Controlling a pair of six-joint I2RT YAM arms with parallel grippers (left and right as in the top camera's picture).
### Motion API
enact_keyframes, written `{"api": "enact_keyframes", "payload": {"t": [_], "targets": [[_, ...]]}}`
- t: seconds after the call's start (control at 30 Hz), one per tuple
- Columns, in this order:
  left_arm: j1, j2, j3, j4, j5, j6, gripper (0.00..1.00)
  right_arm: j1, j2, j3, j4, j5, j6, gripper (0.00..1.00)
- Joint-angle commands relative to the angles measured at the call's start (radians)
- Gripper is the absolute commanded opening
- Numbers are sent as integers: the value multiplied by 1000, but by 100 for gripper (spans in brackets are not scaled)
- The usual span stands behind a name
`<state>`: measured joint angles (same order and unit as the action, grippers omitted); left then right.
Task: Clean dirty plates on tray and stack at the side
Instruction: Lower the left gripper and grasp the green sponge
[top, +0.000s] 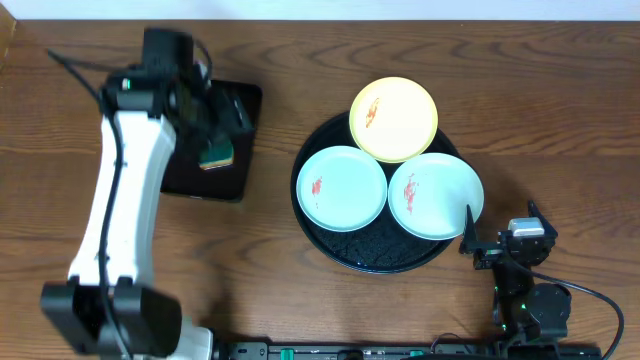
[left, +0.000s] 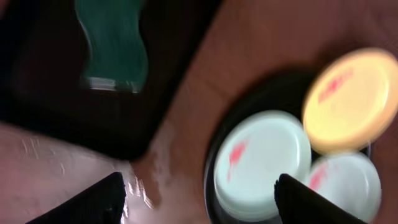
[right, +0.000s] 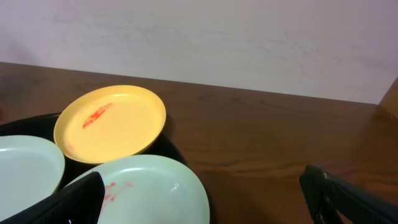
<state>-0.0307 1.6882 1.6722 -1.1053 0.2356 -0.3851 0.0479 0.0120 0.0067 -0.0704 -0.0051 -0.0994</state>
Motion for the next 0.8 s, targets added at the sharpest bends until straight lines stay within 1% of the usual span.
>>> {"api": "enact_keyframes", "payload": {"t": [0.0, 0.17, 0.3, 0.5, 0.63, 0.67, 0.77], "targets": [[8, 92, 34, 51, -150, 13, 78, -9, -4, -1, -4, 4, -14, 99], [8, 208, 34, 153, -353, 13, 78, -9, -4, -1, -4, 4, -14, 99], [8, 299, 34, 207, -430, 14, 78, -9, -4, -1, -4, 4, -14, 99], [10, 403, 34, 222, -431, 13, 78, -9, -4, -1, -4, 4, -14, 99], [38, 449, 34, 217, -410, 14, 78, -9, -4, -1, -4, 4, -14, 99], [51, 457, 34, 216, -385, 14, 78, -9, -4, -1, -4, 4, -14, 99], [95, 470, 34, 222, -245, 40, 78, -9, -4, -1, -4, 4, -14, 99]]}}
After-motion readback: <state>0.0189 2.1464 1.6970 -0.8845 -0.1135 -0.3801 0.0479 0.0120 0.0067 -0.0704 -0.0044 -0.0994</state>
